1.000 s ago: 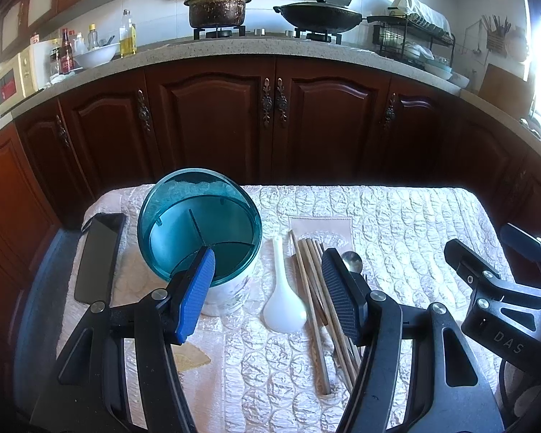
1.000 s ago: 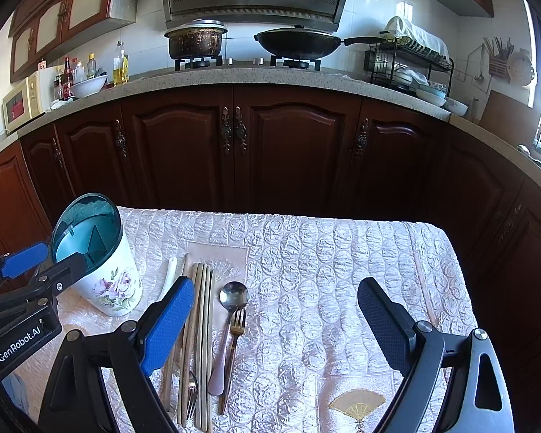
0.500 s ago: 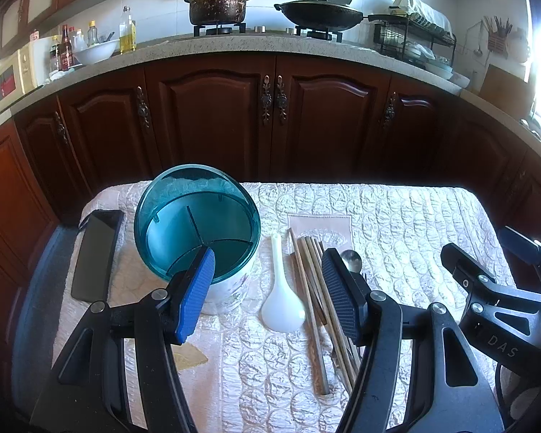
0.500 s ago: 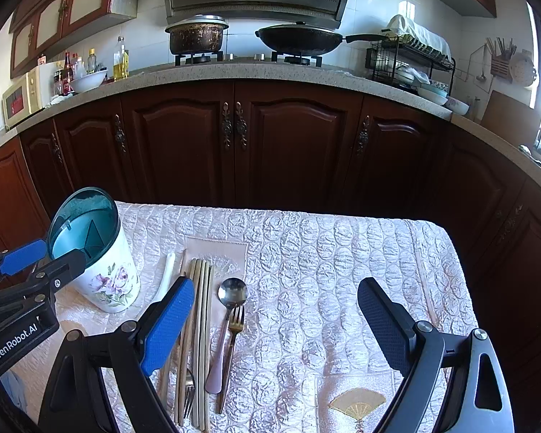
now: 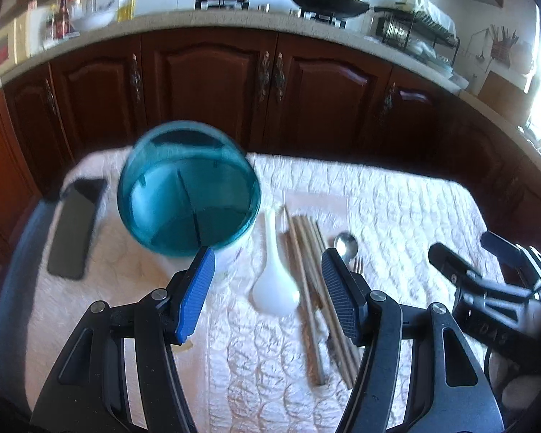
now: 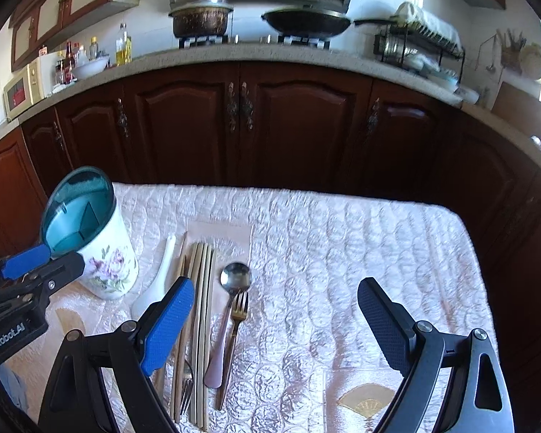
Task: Organize utensils
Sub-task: 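Reach the right tool to the white ceramic spoon and grasp it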
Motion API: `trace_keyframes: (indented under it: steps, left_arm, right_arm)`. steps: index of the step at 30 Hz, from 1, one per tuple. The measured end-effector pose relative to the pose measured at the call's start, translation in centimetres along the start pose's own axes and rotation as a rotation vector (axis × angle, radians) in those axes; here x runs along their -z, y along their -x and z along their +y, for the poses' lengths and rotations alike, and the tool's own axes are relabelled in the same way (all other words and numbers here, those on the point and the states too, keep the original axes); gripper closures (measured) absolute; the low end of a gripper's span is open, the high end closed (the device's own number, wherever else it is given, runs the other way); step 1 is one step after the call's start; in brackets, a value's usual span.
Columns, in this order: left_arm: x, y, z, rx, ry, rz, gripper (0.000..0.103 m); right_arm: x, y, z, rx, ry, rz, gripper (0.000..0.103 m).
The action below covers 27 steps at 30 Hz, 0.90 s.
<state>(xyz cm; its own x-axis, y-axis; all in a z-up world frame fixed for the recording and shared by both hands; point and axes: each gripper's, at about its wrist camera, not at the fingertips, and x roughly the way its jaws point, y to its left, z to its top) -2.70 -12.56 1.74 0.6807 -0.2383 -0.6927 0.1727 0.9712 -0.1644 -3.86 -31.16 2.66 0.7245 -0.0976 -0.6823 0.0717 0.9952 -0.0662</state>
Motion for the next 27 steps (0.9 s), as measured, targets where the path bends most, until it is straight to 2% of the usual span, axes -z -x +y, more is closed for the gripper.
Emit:
trace_keyframes:
  steps: [2, 4, 7, 8, 10, 14, 17, 19, 21, 23, 24, 27]
  left_arm:
    - [0.6, -0.8, 0.8, 0.018, 0.023, 0.026, 0.041]
    - [1.3, -1.7, 1.5, 0.024, 0.044, 0.055, 0.041]
    - [2.1, -2.7, 2.3, 0.018, 0.055, 0.088, 0.041]
    - [2.3, -2.9, 2.5, 0.012, 0.053, 0.094, 0.041]
    - [2.7, -3.1, 2.9, 0.002, 0.054, 0.104, 0.041]
    - [3.1, -3.5, 4.0, -0.016, 0.068, 0.123, 0.041]
    - [3.0, -3.8, 4.4, -0.019, 0.077, 0.126, 0.041]
    - [3.0, -4.0, 4.3, -0.022, 0.073, 0.124, 0.041]
    - [2.9, -4.5, 4.2, -0.023, 0.071, 0.128, 0.041]
    - [2.9, -5.0, 4.0, -0.016, 0.072, 0.133, 0.041]
    - [2.7, -5.1, 3.9, -0.014, 0.072, 0.134, 0.041]
    - [2.5, -5.9, 3.3, -0.002, 0.069, 0.14, 0.041]
  right_arm:
    - [0.1, -1.2, -0.2, -0.017, -0.009, 0.027, 0.012]
    - [0.5, -3.2, -0.1, -0.081, -0.014, 0.069, 0.014]
    - [0.6, -5.4, 0.4, -0.188, -0.025, 0.129, 0.03]
    - [0.6, -6.5, 0.7, -0.244, -0.039, 0.154, 0.033]
    - [0.4, -8.3, 1.6, -0.288, -0.047, 0.188, 0.037]
    - [-0.3, -11.7, 4.4, -0.322, -0.001, 0.247, 0.037]
    - [-0.8, -14.2, 6.6, -0.258, 0.056, 0.273, 0.037]
    - [-0.8, -15.4, 7.2, -0.274, 0.059, 0.29, 0.037]
    - [-0.4, -16.8, 8.1, -0.301, 0.068, 0.333, 0.043]
    - [0.1, -17.3, 8.0, -0.275, 0.061, 0.331, 0.062]
    - [0.2, -17.2, 7.5, -0.285, 0.04, 0.323, 0.068]
    - [0.9, -17.1, 4.8, -0.334, -0.07, 0.335, 0.077]
